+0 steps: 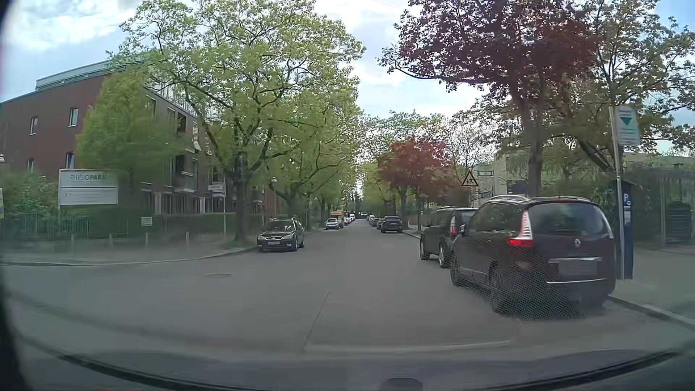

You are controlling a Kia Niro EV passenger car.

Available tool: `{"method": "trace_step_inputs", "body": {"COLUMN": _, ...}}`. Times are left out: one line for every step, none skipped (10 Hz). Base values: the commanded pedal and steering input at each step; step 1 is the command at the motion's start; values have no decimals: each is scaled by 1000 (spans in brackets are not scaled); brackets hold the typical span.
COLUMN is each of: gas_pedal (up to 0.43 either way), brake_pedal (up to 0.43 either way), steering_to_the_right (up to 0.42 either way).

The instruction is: Follow the waypoints while adhering to traffic rules and regulations

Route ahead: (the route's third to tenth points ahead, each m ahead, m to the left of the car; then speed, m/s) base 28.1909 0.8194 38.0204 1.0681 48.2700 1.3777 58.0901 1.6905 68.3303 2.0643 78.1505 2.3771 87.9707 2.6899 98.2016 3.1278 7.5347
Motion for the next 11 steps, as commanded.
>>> {"method": "trace_step_inputs", "body": {"gas_pedal": 311, "brake_pedal": 24, "steering_to_the_right": 0}}
{"method": "trace_step_inputs", "body": {"gas_pedal": 311, "brake_pedal": 24, "steering_to_the_right": 0}}
{"method": "trace_step_inputs", "body": {"gas_pedal": 311, "brake_pedal": 24, "steering_to_the_right": -4}}
{"method": "trace_step_inputs", "body": {"gas_pedal": 311, "brake_pedal": 24, "steering_to_the_right": -8}}
{"method": "trace_step_inputs", "body": {"gas_pedal": 311, "brake_pedal": 24, "steering_to_the_right": -10}}
{"method": "trace_step_inputs", "body": {"gas_pedal": 311, "brake_pedal": 24, "steering_to_the_right": -10}}
{"method": "trace_step_inputs", "body": {"gas_pedal": 311, "brake_pedal": 24, "steering_to_the_right": -10}}
{"method": "trace_step_inputs", "body": {"gas_pedal": 311, "brake_pedal": 24, "steering_to_the_right": -8}}
{"method": "trace_step_inputs", "body": {"gas_pedal": 311, "brake_pedal": 24, "steering_to_the_right": -8}}
{"method": "trace_step_inputs", "body": {"gas_pedal": 319, "brake_pedal": 24, "steering_to_the_right": -9}}
{"method": "trace_step_inputs", "body": {"gas_pedal": 319, "brake_pedal": 24, "steering_to_the_right": -10}}
